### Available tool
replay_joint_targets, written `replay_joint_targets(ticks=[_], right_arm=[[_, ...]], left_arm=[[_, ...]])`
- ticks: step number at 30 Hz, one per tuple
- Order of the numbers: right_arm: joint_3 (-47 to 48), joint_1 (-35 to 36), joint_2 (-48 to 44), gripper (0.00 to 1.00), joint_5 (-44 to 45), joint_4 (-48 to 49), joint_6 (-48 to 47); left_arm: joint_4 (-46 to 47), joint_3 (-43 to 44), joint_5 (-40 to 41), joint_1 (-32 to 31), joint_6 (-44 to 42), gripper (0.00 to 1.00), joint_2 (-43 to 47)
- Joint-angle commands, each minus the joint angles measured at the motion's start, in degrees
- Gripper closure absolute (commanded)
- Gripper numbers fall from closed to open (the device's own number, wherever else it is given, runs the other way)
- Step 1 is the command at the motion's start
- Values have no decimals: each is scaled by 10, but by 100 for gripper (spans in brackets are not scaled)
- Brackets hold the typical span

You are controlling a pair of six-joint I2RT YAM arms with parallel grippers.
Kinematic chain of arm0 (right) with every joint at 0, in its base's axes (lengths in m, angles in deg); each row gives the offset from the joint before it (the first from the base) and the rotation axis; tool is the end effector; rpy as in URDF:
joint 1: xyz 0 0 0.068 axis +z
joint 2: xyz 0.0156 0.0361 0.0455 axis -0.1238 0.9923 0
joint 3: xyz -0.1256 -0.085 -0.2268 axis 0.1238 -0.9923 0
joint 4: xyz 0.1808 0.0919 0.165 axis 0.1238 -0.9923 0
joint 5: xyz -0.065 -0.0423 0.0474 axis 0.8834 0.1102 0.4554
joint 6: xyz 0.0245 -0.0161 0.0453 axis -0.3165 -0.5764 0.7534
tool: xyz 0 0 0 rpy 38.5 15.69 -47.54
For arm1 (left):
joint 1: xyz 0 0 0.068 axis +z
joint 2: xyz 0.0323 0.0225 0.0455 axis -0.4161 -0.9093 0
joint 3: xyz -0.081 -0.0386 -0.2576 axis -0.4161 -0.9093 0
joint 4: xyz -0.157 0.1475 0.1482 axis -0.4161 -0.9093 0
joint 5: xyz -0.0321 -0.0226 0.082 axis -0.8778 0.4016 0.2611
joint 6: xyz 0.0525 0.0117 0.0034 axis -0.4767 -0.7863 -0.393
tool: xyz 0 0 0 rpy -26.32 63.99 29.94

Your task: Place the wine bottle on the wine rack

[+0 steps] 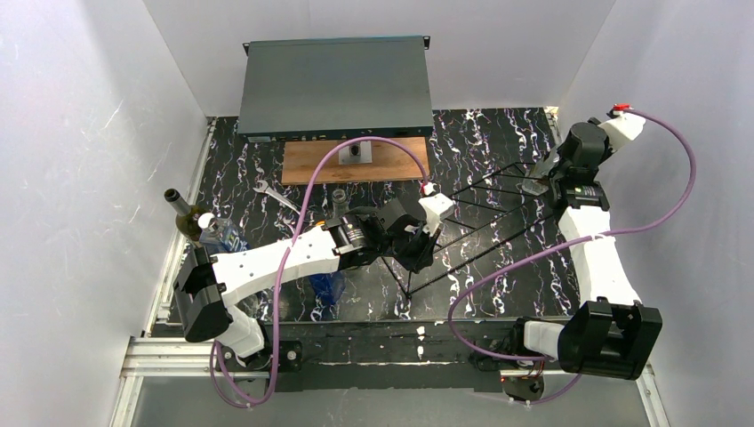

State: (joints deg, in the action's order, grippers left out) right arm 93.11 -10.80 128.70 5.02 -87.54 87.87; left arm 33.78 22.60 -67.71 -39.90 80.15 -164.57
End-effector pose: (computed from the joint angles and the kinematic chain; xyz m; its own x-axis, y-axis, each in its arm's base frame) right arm 0.2784 -0.0396 0.3732 0.1213 0.2619 -0.9574 0.6485 0.7094 0.2762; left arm 0.1500 -0.3169 0.3260 -0.5189 0.3375 -0.7854 0.7876 0.5460 -0.2858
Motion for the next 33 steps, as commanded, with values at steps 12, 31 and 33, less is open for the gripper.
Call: replay_joint_targets(ticks=[12, 31, 33], right_arm=[[-106, 2, -55, 96, 35, 35, 171], [-150, -101, -36, 99, -191, 56, 336], [-155, -101, -34, 99, -187, 70, 337]], left_arm=[[-20, -5, 31, 4, 12, 100, 21], [-37, 28, -38, 3, -4, 100, -6], [-37, 31, -44, 4, -3, 100, -9]])
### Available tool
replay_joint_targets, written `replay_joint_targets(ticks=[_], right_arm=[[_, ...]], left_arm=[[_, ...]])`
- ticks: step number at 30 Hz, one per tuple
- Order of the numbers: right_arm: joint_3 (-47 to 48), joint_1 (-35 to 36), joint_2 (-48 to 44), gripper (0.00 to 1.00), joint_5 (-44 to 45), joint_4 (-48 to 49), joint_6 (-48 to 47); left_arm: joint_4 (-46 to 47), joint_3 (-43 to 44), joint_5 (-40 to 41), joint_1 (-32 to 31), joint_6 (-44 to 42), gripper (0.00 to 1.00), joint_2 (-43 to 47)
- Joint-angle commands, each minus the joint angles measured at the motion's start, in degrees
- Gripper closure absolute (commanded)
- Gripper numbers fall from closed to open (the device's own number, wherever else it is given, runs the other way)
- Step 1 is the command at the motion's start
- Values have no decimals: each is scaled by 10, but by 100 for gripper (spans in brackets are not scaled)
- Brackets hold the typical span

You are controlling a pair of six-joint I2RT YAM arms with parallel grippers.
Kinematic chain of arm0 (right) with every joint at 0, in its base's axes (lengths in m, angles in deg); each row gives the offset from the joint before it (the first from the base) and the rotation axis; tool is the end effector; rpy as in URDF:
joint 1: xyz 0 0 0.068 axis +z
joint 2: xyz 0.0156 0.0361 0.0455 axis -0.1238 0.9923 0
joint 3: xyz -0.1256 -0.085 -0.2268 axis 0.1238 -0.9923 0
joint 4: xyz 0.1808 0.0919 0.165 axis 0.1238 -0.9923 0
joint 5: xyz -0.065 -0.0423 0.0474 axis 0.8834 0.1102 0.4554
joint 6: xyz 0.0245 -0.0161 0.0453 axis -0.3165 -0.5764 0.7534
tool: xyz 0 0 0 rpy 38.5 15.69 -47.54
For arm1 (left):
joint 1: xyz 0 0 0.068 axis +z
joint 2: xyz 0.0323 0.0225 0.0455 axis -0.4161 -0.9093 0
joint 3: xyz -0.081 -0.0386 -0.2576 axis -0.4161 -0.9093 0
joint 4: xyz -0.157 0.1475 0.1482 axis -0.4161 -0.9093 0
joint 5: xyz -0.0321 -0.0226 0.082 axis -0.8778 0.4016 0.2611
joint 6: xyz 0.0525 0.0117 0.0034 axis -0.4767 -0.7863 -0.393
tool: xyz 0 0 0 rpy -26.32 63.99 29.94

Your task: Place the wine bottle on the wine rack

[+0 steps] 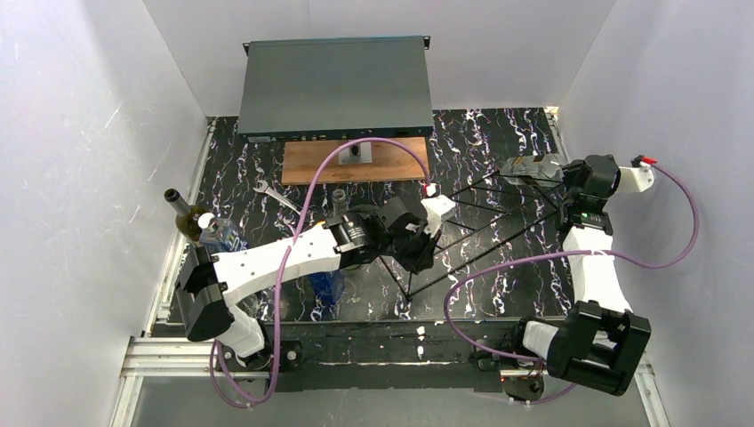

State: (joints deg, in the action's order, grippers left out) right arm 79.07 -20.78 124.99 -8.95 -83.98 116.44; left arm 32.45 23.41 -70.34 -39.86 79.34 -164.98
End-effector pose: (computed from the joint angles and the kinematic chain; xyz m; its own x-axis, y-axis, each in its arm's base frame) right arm 0.2561 -0.0768 0.3084 0.2982 0.6338 -0.7137 0.5538 0.4941 0.6702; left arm 0.1491 -0.3182 0.3264 -0.5179 0.3672 -0.7726 0.8060 0.5122 -0.2968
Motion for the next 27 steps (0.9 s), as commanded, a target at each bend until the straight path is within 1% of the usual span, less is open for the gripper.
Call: replay_joint_targets(ticks=[1, 5, 10, 14, 16, 20, 23, 24, 27], right_arm=[[-17, -1, 6, 99, -43, 39, 49], [-20, -1, 19, 97, -45, 54, 47], [-17, -1, 31, 90, -53, 64, 40], [6, 1, 46, 80, -73, 49, 5], [16, 2, 48, 70, -72, 35, -10], [20, 2, 37, 45, -57, 7, -35], [15, 2, 31, 36, -56, 6, -47], [23, 1, 37, 32, -61, -10, -53], [31, 1, 37, 28, -57, -23, -59]], left_arm=[[-24, 23, -21, 3, 6, 100, -7], [-23, 24, -30, 3, 8, 100, -11], [-23, 24, -30, 3, 6, 100, -9], [-23, 26, -33, 3, 3, 100, -9], [-23, 27, -33, 3, 2, 100, -11], [-23, 27, -37, 3, 1, 100, -13], [-23, 27, -38, 4, 1, 100, -14], [-23, 25, -38, 3, 2, 100, -12], [-23, 22, -36, 3, 2, 100, -9]])
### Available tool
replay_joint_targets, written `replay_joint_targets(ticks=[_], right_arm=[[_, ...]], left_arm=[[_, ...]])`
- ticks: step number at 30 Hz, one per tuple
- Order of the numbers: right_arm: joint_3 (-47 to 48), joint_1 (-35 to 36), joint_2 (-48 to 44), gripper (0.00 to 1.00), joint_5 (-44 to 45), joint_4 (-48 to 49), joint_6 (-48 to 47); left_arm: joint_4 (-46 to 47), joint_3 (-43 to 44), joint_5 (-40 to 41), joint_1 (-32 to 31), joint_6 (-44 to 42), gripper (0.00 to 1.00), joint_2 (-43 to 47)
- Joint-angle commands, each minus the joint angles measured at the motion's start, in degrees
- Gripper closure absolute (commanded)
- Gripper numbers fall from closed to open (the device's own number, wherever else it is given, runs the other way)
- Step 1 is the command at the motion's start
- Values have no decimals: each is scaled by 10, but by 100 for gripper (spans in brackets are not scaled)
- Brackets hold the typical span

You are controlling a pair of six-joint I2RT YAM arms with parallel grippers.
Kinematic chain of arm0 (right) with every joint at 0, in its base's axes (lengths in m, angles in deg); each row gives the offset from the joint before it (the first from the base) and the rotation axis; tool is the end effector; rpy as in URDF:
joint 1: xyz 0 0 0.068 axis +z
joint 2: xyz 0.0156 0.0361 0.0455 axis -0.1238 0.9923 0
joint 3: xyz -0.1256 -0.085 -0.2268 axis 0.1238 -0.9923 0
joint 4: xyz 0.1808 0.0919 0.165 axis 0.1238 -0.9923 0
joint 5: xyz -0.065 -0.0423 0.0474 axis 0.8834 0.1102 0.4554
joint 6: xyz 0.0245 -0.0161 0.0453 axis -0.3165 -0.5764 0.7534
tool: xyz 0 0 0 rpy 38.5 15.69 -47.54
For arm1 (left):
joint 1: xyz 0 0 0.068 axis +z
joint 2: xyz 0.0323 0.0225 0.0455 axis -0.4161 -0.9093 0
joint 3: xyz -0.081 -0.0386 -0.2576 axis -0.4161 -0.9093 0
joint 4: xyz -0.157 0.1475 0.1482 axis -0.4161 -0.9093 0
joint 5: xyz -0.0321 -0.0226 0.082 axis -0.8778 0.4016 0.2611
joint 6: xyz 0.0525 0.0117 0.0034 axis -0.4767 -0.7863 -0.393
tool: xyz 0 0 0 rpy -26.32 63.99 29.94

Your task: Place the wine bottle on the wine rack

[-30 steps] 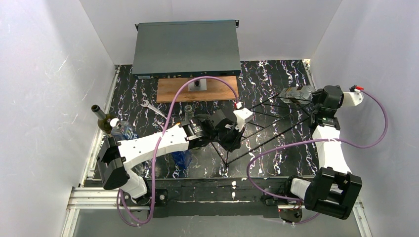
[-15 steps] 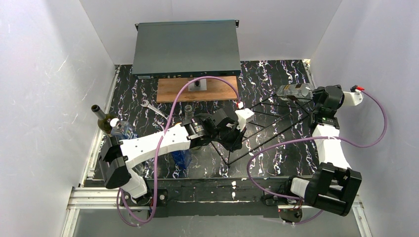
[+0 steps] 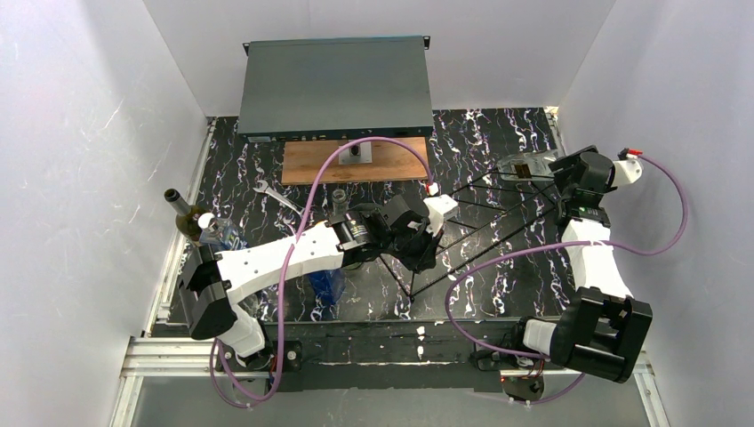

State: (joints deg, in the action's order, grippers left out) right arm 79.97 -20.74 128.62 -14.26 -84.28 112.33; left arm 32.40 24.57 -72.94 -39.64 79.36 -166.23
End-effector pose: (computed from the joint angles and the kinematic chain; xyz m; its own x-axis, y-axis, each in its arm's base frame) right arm 0.2703 -0.0769 0.2970 0.1669 0.6422 -0.7481 0.5519 0.5679 0.6107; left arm 0.1513 -0.3232 0.3261 -0.5241 0.3778 -0.7632 0.8151 0.4823 -0.3210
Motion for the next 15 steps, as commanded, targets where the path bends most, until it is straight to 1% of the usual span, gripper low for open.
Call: replay_joint_targets(ticks=[1, 5, 9, 15], right_arm=[[23, 1, 0, 26, 0, -23, -22], [34, 1, 1, 15, 19, -50, -34], [44, 1, 1, 2, 47, -89, -40], [60, 1, 3, 2, 71, -129, -52]], left_arm=[[-22, 10, -10, 1, 3, 100, 4], [-22, 8, -11, 1, 2, 100, 5], [-22, 9, -10, 1, 0, 100, 4], [-25, 9, -6, 1, -2, 100, 3]])
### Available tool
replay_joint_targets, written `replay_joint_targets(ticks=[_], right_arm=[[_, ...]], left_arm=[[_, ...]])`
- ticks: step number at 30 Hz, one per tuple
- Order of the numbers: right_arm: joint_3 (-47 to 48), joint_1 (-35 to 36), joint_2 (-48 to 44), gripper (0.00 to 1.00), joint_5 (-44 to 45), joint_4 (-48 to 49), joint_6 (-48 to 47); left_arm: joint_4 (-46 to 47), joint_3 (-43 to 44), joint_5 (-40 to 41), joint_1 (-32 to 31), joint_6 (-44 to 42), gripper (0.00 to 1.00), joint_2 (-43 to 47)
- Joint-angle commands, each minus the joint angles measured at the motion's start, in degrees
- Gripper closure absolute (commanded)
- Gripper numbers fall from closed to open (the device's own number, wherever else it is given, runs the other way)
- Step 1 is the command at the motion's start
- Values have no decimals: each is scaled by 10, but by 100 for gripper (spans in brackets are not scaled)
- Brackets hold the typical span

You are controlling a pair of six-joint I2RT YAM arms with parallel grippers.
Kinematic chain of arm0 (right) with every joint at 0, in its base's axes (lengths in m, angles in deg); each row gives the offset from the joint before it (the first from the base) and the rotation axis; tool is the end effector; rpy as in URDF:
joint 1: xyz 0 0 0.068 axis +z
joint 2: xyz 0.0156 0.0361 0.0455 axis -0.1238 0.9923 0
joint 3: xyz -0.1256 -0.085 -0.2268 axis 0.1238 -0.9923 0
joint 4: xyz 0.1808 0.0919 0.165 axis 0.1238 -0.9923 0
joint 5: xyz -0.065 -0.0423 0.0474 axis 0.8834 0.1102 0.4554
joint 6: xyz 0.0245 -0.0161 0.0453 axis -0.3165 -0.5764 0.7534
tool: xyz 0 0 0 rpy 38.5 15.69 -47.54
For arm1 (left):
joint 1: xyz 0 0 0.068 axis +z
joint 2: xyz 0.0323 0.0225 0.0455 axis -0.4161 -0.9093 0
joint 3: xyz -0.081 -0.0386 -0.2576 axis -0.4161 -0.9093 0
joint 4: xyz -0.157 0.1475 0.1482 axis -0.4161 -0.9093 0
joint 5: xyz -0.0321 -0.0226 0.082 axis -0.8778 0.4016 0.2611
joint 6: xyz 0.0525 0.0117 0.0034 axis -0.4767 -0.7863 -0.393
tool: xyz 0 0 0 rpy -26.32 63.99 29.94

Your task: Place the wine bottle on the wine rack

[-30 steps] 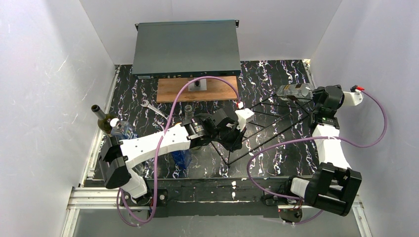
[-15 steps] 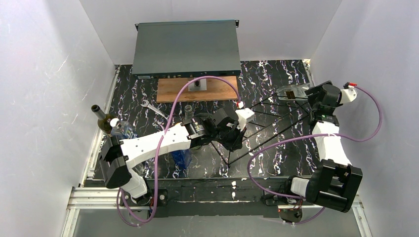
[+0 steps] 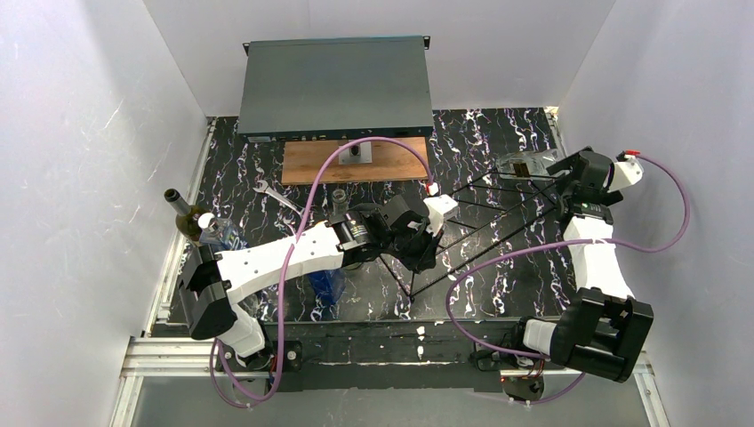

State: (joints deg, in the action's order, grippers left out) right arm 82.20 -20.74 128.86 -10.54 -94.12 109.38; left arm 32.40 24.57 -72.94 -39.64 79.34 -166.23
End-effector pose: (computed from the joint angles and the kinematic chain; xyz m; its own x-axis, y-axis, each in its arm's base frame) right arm 0.2662 -0.0781 0.2925 0.0675 0.6144 -0.7861 0.6689 0.5568 0.4926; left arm 0.1513 -0.3232 0.3261 -0.5239 0.3780 -0.7634 0.8152 0.4822 -0.3207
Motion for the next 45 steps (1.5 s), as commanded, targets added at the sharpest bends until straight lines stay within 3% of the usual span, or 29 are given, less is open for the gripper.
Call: replay_joint_targets(ticks=[1, 4, 11, 25, 27, 33, 45], right_arm=[[42, 1, -1, 1, 42, -38, -27], [45, 1, -9, 2, 55, -40, -41], [48, 2, -38, 2, -12, -5, -65], [108, 11, -66, 2, -5, -126, -63], [116, 21, -69, 2, -7, -132, -68], [133, 73, -84, 2, 1, -141, -78], [191, 199, -98, 2, 37, -188, -94]], left_arm=[[-25, 9, -5, 1, -2, 100, 2], [-25, 10, -4, 1, -2, 100, 0], [-29, 25, -8, 1, -8, 100, -21], [-65, 55, 5, 2, -10, 98, -34], [-72, 60, 9, 1, -11, 92, -33], [-82, 66, 22, 2, -8, 56, -26], [-122, 119, 28, 4, -9, 21, 6]])
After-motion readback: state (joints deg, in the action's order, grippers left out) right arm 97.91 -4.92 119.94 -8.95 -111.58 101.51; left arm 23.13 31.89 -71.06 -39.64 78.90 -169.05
